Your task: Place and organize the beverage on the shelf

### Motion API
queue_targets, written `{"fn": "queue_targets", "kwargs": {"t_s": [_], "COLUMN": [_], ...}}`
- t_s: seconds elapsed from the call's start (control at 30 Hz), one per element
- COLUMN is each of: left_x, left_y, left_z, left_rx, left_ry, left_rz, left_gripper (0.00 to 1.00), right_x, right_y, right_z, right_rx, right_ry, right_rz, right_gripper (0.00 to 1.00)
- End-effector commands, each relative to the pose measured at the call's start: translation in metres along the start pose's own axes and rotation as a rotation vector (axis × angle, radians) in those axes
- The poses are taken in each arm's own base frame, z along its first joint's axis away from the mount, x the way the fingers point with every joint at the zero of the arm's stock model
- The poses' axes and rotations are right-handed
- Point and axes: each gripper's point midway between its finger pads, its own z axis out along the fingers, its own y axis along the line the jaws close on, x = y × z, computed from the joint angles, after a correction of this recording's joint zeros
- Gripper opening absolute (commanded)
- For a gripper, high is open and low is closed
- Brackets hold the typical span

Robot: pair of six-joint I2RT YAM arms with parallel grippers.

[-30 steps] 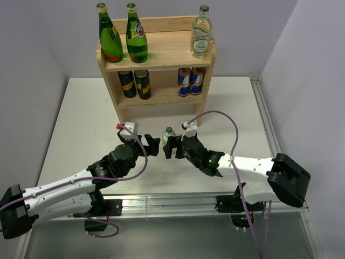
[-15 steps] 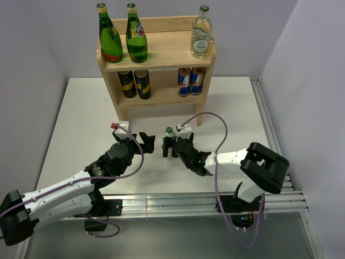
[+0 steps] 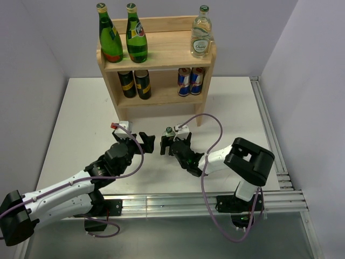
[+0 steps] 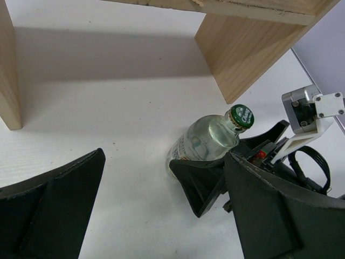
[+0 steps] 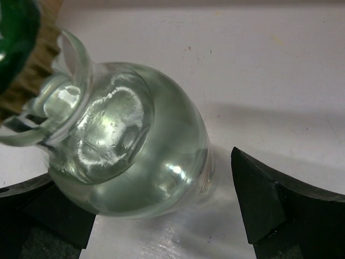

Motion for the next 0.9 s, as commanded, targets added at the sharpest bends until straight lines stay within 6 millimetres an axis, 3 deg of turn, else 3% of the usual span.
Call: {"fn": "queue_targets", "kwargs": {"t_s": [0.0, 0.23, 0.37, 0.4, 0.47, 0.5, 0.6, 0.7, 0.73, 0.8, 0.87], "left_x": [-0.006, -0.007, -0.007, -0.007, -0.009, -0.008, -0.009, -0.011, -0.011, -0.011, -0.012], "left_y": [-0.005, -0.002, 0.000, 0.000, 0.001, 0.001, 0.002, 0.002, 0.003, 0.004, 0.005], "left_z": [0.000, -0.001, -0.002, -0.003, -0.003, -0.003, -0.004, -0.004, -0.005, -0.005, -0.006], "left_rx": [0.029, 0.021, 0.013, 0.013, 0.010, 0.011, 0.011, 0.009, 0.006, 0.004, 0.001], "left_ry": [-0.024, -0.025, -0.026, -0.024, -0.028, -0.027, -0.030, -0.035, -0.033, -0.036, -0.037], "left_rz": [-0.019, -0.013, -0.010, -0.008, -0.011, -0.009, -0.012, -0.015, -0.015, -0.016, -0.018], "left_gripper": [0.99, 0.99, 0.99, 0.99, 0.99, 0.99, 0.99, 0.99, 0.99, 0.99, 0.99], "right_x": [-0.032, -0.032, -0.023, -0.023, -0.018, -0.017, -0.016, -0.024, -0.036, -0.050, -0.078], "right_y": [0.012, 0.012, 0.011, 0.011, 0.010, 0.009, 0.009, 0.008, 0.011, 0.010, 0.017], "right_z": [0.009, 0.016, 0.023, 0.024, 0.027, 0.029, 0.029, 0.022, 0.016, 0.008, -0.009], "right_rx": [0.011, 0.024, 0.038, 0.041, 0.047, 0.050, 0.054, 0.056, 0.047, 0.052, 0.037], "right_ry": [-0.119, -0.149, -0.141, -0.143, -0.134, -0.131, -0.127, -0.134, -0.149, -0.164, -0.200], "right_rz": [0.057, 0.049, 0.033, 0.030, 0.020, 0.016, 0.017, 0.019, 0.028, 0.025, 0.038], "right_gripper": [1.00, 0.94, 0.78, 0.69, 0.60, 0.46, 0.20, 0.05, 0.01, 0.00, 0.00]}}
